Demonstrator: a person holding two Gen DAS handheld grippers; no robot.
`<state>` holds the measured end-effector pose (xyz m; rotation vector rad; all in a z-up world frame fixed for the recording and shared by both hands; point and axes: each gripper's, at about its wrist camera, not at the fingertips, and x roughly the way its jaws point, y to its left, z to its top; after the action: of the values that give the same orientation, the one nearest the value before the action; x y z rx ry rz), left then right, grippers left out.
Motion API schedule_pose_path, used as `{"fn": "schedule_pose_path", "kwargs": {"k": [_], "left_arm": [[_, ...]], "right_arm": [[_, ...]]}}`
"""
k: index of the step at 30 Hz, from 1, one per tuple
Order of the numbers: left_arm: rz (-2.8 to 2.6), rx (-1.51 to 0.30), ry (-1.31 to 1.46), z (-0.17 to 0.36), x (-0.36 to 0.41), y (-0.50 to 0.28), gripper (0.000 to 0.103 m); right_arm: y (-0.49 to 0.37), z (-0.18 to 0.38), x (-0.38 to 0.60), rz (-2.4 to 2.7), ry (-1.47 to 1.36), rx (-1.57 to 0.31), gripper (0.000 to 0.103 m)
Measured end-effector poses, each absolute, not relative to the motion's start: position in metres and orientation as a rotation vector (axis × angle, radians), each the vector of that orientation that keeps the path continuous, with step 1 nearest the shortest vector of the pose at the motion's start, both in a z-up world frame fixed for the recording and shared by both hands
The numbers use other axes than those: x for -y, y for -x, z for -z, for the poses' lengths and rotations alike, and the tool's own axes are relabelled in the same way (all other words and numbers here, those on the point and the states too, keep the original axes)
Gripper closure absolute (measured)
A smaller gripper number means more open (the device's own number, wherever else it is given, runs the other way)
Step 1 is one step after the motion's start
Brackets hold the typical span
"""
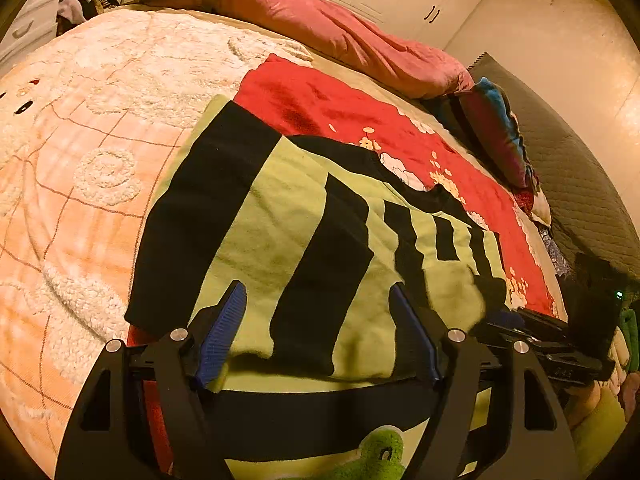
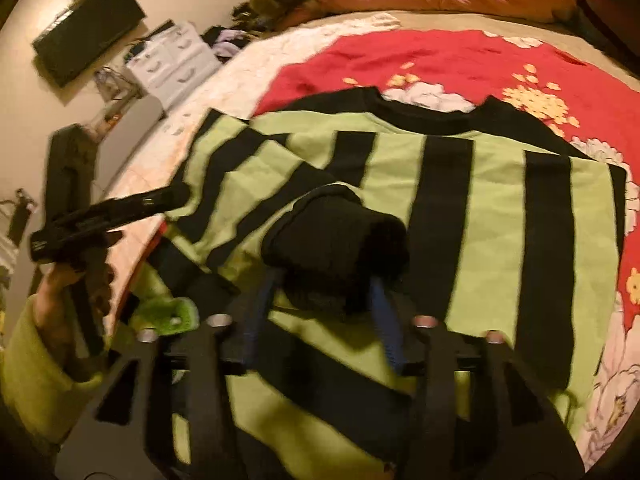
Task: Fold small clothes
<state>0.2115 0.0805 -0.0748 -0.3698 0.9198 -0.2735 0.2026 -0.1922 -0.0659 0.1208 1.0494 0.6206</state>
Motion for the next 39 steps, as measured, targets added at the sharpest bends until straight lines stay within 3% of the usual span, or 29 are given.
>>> {"fn": "schedule_pose_path", "kwargs": {"k": [1,3,4,6,14,18,20,22,25,31,33,35,39], "left_arm": [[0.273,-0.920,0.367,0.075,-0.080,-0.212,0.030],[0.271,-0.921,0.359,0.076,-0.079,-0.213,0.030],[0.268,-0.923,0.356,0.076,-0.078,-0.213,0.030],[0.267,-0.928,0.352,0.078,-0.077,-0.215,0.030],[0.262,-0.938,0.347,0.082,-0.075,-0.219,0.028],[0.266,-0.940,0.347,0.083,-0.075,-0.219,0.028],[0.266,-0.940,0.353,0.083,-0.076,-0.219,0.028],[0.266,-0.940,0.355,0.083,-0.076,-0.219,0.028],[0.265,-0.940,0.361,0.084,-0.076,-0.219,0.028],[0.267,-0.936,0.381,0.082,-0.079,-0.215,0.028],[0.266,-0.936,0.381,0.081,-0.079,-0.214,0.028],[0.263,-0.937,0.379,0.081,-0.079,-0.214,0.028],[0.258,-0.940,0.379,0.080,-0.080,-0.214,0.028]], "right_arm": [[-0.205,0.068,0.193,-0.623,-0.131,-1.056,0.057],[-0.209,0.071,0.196,-0.659,-0.166,-1.065,0.068],[-0.209,0.071,0.196,-0.694,-0.179,-1.072,0.083],[-0.205,0.066,0.198,-0.816,-0.204,-1.082,0.100],[-0.185,0.075,0.197,-0.895,-0.097,-1.146,0.100],[-0.171,0.093,0.178,-0.849,0.055,-1.189,0.092],[-0.164,0.085,0.179,-0.864,0.020,-1.176,0.065],[-0.158,0.069,0.185,-0.871,-0.033,-1.121,0.050],[-0.158,0.054,0.190,-0.871,-0.120,-1.064,0.038],[-0.184,0.071,0.199,-0.765,-0.400,-1.062,0.035],[-0.188,0.078,0.197,-0.771,-0.463,-1.075,0.047],[-0.187,0.086,0.189,-0.803,-0.493,-1.099,0.074],[-0.180,0.083,0.188,-0.901,-0.614,-1.082,0.093]]}}
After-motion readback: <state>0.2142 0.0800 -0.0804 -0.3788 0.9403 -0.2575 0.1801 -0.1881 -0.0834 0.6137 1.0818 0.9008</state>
